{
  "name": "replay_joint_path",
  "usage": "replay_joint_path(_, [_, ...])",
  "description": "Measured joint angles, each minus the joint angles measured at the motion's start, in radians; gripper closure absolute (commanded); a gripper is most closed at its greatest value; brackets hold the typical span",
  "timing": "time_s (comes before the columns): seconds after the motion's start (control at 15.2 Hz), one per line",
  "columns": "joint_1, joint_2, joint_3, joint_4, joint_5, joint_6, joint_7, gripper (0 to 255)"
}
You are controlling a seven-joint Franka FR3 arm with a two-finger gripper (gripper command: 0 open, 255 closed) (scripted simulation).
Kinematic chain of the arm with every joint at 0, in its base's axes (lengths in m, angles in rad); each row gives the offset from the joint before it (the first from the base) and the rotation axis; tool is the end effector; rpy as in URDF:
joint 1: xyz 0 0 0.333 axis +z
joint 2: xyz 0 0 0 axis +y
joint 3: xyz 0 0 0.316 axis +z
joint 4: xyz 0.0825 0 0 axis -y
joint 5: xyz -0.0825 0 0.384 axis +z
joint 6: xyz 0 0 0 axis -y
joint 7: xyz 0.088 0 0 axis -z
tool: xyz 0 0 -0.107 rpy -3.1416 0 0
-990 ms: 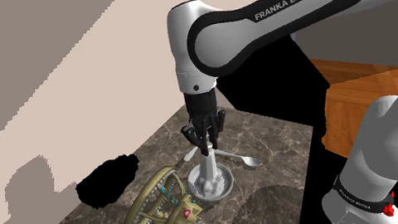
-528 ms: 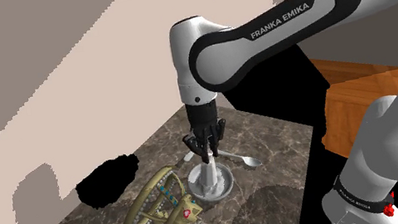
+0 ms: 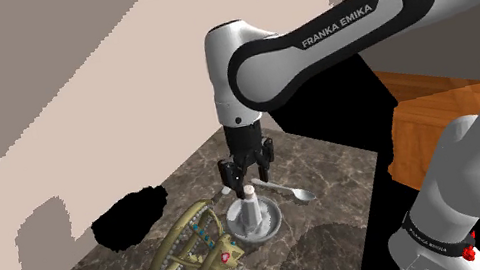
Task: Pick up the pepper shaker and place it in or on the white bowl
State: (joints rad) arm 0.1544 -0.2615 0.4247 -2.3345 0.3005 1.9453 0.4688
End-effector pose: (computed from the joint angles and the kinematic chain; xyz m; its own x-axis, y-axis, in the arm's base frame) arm 0.3653 0.2670 0.4197 0.9784 -0.0334 -0.2040 -0.0482 -0.9965 -0.0682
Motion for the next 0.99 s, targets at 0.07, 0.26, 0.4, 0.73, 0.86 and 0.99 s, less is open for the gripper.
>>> replay_joint_path(0.07, [0.0,0.0,0.0,0.0,0.0,0.0,0.0,0])
replay_joint_path(0.26, [0.0,0.0,0.0,-0.001,0.0,0.0,0.0,0])
replay_joint_path(0.4, [-0.002,-0.011,-0.007,0.03,-0.003,-0.041,0.002,0])
replay_joint_path(0.73, [-0.012,-0.018,-0.022,0.105,-0.016,-0.125,0.004,0])
replay_joint_path(0.86, [-0.012,-0.019,-0.023,0.107,-0.016,-0.128,0.003,0])
replay_joint_path(0.99, [-0.012,-0.019,-0.023,0.107,-0.016,-0.129,0.004,0])
